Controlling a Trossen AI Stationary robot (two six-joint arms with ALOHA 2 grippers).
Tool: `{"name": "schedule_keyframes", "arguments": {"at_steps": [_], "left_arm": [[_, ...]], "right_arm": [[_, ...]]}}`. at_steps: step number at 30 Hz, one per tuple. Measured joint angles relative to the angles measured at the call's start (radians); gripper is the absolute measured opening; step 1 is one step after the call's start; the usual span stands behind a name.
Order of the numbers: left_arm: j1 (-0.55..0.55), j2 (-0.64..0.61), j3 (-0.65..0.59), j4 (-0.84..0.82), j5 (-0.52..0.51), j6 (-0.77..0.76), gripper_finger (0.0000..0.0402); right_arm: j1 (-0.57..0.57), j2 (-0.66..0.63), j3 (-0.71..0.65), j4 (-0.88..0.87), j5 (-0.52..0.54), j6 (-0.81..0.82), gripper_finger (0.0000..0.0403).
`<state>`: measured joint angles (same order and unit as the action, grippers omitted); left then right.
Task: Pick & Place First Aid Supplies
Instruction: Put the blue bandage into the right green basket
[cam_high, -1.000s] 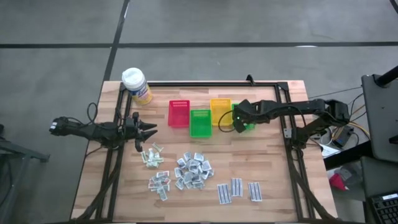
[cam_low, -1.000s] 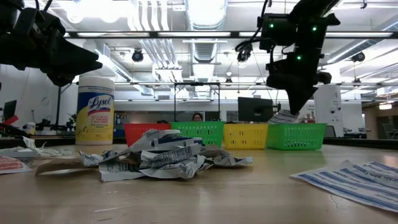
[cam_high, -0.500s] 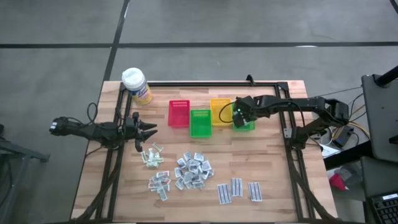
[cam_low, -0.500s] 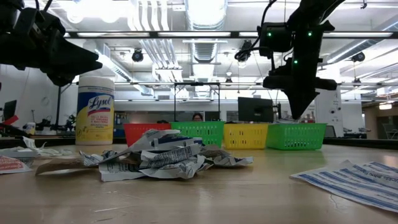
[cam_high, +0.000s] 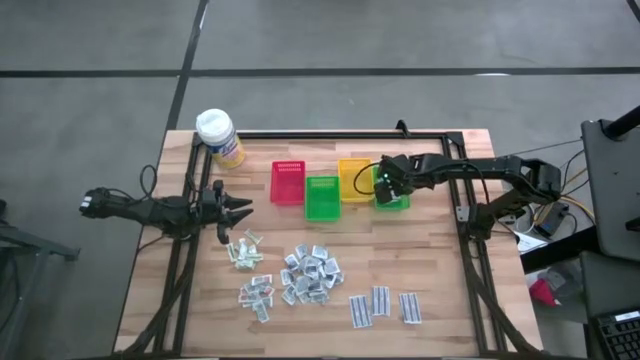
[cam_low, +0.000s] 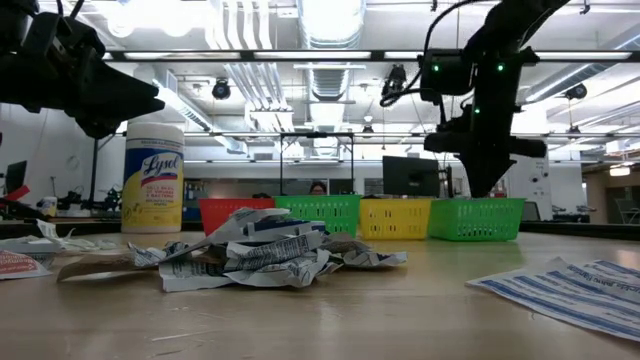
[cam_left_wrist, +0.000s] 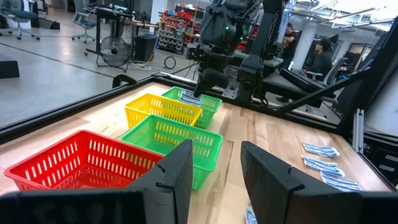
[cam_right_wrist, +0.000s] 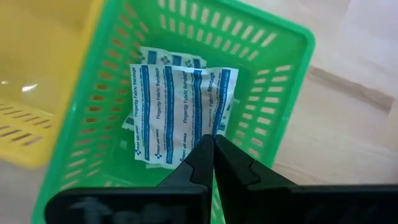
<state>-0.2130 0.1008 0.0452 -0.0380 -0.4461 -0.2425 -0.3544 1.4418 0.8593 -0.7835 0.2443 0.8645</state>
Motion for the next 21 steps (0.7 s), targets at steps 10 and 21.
{"name": "schedule_keyframes", "arguments": {"at_steps": [10,21], "left_arm": [[0.0,0.0,0.0,0.0,0.0,0.0,0.0131],[0.0,0.0,0.0,0.0,0.0,0.0,0.0131]], "right_arm": [[-0.005,0.0,-0.02,0.027,0.006,-0.064,0.0009],[-0.009,0.0,-0.02,0.065,0.016,-0.113,0.0061]]}}
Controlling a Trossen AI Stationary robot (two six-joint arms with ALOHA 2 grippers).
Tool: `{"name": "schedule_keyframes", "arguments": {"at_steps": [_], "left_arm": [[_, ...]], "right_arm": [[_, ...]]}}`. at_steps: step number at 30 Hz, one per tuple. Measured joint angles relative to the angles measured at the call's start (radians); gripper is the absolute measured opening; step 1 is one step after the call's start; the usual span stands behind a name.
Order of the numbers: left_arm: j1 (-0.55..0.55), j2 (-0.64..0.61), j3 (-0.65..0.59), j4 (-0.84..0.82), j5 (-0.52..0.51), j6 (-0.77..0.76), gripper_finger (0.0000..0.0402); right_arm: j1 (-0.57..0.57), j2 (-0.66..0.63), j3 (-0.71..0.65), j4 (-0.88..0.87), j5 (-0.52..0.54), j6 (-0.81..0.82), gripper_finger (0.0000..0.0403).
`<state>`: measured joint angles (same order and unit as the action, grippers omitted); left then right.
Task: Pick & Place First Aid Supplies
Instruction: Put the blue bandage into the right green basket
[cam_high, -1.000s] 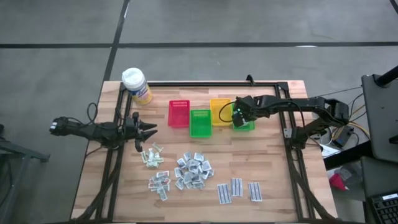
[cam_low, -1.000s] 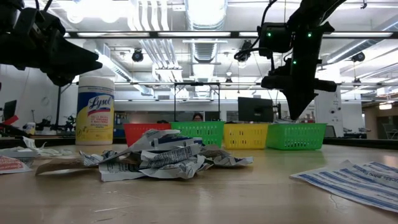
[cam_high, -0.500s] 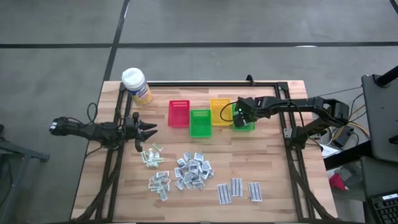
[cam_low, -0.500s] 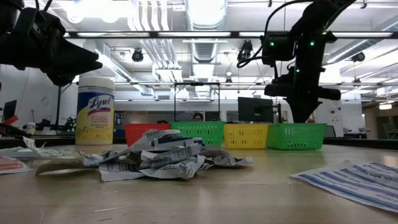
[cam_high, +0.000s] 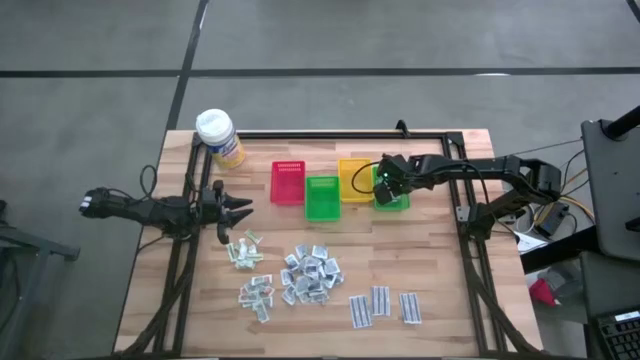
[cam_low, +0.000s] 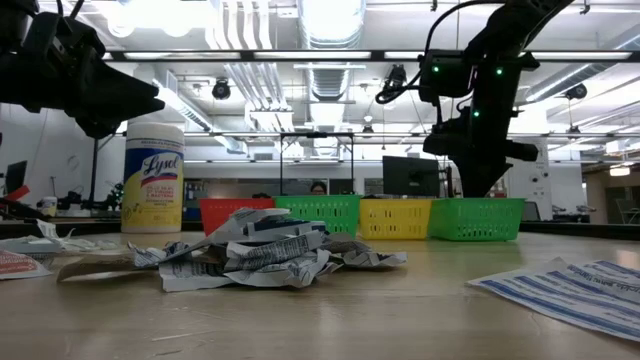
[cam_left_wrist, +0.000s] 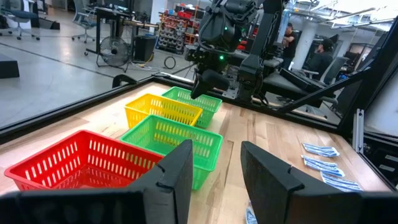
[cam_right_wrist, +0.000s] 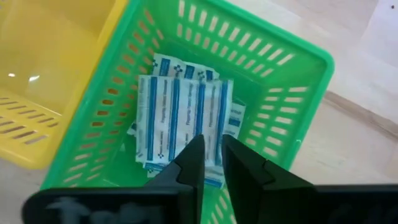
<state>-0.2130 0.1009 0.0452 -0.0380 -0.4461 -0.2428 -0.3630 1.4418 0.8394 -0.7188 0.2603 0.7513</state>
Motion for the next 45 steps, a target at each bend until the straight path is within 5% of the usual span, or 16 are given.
{"name": "schedule_keyframes", "arguments": {"at_steps": [18,45], "left_arm": [[0.0,0.0,0.0,0.0,0.0,0.0,0.0131],[0.0,0.0,0.0,0.0,0.0,0.0,0.0131]], "right_arm": [[0.0,-0.013,0.009,-0.008,0.0,-0.031,0.0118],[0.003,-0.031,0.321,-0.051,0.001,-0.159,0.0073]]}}
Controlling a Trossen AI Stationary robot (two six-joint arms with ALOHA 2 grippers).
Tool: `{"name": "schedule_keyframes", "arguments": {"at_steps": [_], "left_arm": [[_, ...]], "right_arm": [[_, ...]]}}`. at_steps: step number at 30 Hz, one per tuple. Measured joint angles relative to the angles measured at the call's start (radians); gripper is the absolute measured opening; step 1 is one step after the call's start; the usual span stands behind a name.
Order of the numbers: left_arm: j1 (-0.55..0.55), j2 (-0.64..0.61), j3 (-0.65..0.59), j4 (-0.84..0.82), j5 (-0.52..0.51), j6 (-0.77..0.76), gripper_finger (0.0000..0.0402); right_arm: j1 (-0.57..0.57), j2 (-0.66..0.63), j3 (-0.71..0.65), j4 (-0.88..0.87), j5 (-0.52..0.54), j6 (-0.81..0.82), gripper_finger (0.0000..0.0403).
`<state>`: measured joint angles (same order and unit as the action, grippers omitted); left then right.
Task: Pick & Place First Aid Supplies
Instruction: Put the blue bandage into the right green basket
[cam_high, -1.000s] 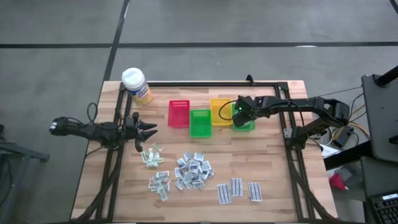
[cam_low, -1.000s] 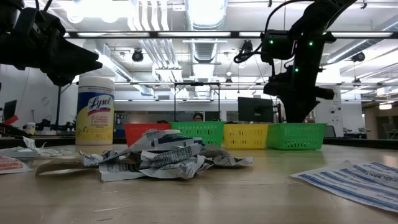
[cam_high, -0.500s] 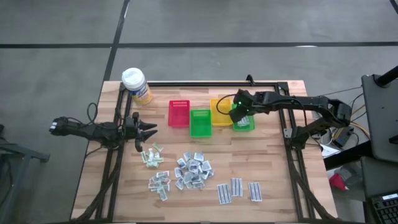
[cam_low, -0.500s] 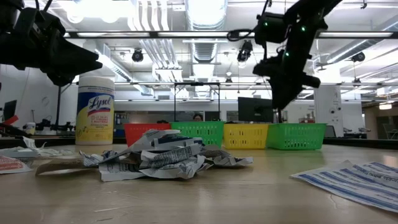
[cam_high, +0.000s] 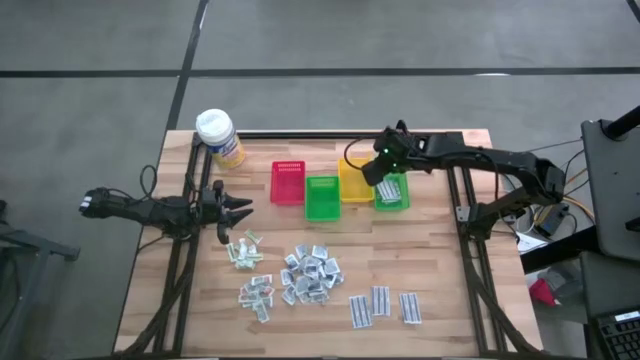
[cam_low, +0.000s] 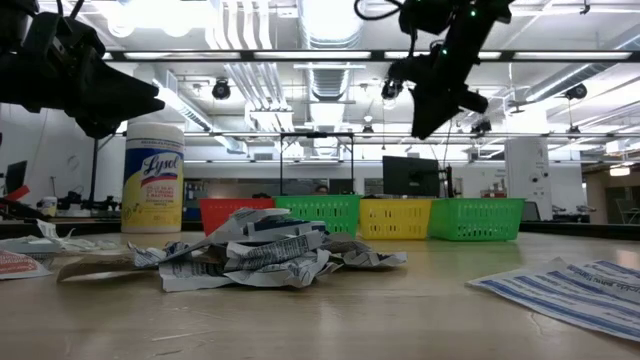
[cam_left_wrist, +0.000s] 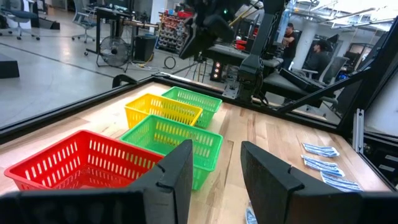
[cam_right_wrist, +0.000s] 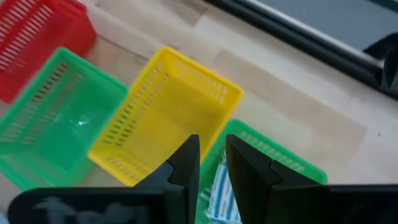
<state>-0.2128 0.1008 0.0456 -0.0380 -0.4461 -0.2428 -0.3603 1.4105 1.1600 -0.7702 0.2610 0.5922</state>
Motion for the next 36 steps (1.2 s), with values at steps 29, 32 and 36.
{"name": "schedule_keyframes", "arguments": {"at_steps": [29,32,36], "left_arm": [[0.0,0.0,0.0,0.0,0.0,0.0,0.0131],[0.0,0.0,0.0,0.0,0.0,0.0,0.0131],[0.0,0.0,0.0,0.0,0.0,0.0,0.0131]], "right_arm": [[0.32,-0.001,0.078,-0.182,-0.038,0.044,0.0075],[0.365,-0.001,0.077,-0.191,-0.073,0.038,0.0077],[0.421,-0.001,0.077,-0.192,-0.16,0.029,0.0085]]}}
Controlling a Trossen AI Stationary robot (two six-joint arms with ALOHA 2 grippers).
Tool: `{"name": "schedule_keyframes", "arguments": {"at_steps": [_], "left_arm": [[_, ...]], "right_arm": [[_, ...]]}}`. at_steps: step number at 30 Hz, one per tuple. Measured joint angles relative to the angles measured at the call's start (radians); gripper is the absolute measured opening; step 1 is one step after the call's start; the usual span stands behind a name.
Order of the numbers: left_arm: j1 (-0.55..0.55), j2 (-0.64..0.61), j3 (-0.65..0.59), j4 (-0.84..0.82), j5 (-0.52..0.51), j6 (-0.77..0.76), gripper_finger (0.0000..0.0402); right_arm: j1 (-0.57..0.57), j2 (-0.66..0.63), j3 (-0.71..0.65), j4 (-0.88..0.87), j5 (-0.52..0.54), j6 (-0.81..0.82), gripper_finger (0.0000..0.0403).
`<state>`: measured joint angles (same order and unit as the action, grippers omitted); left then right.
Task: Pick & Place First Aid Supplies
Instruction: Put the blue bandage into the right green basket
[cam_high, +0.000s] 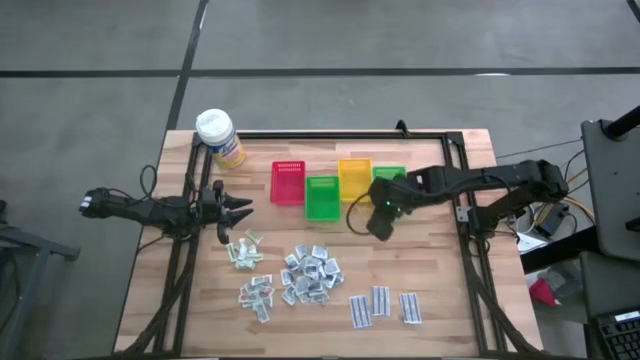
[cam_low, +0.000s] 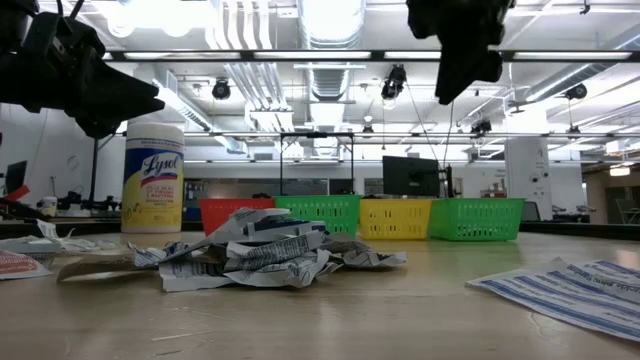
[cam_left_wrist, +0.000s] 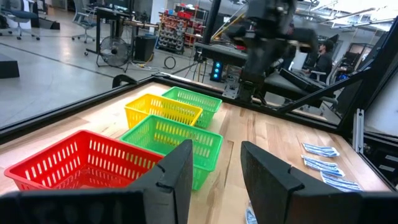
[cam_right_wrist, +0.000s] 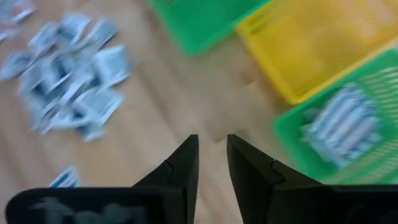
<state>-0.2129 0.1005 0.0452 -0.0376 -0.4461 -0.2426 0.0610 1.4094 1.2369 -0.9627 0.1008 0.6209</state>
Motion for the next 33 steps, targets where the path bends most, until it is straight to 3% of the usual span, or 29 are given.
{"name": "schedule_keyframes", "arguments": {"at_steps": [9,18,23,28,33], "left_arm": [[0.0,0.0,0.0,0.0,0.0,0.0,0.0131],[0.0,0.0,0.0,0.0,0.0,0.0,0.0131],[0.0,0.0,0.0,0.001,0.0,0.0,0.0131],[0.0,0.0,0.0,0.001,0.0,0.0,0.0131],[0.0,0.0,0.0,0.001,0.0,0.0,0.0131]], "right_arm": [[0.134,0.002,-0.011,0.001,-0.148,-0.021,0.01],[0.231,0.041,-0.014,0.022,-0.158,-0.019,0.0119],[0.262,0.11,-0.014,0.052,-0.173,-0.02,0.0132],[0.27,0.216,-0.014,0.102,-0.307,-0.053,0.0145],[0.269,0.312,-0.014,0.127,-0.375,-0.108,0.0156]]}}
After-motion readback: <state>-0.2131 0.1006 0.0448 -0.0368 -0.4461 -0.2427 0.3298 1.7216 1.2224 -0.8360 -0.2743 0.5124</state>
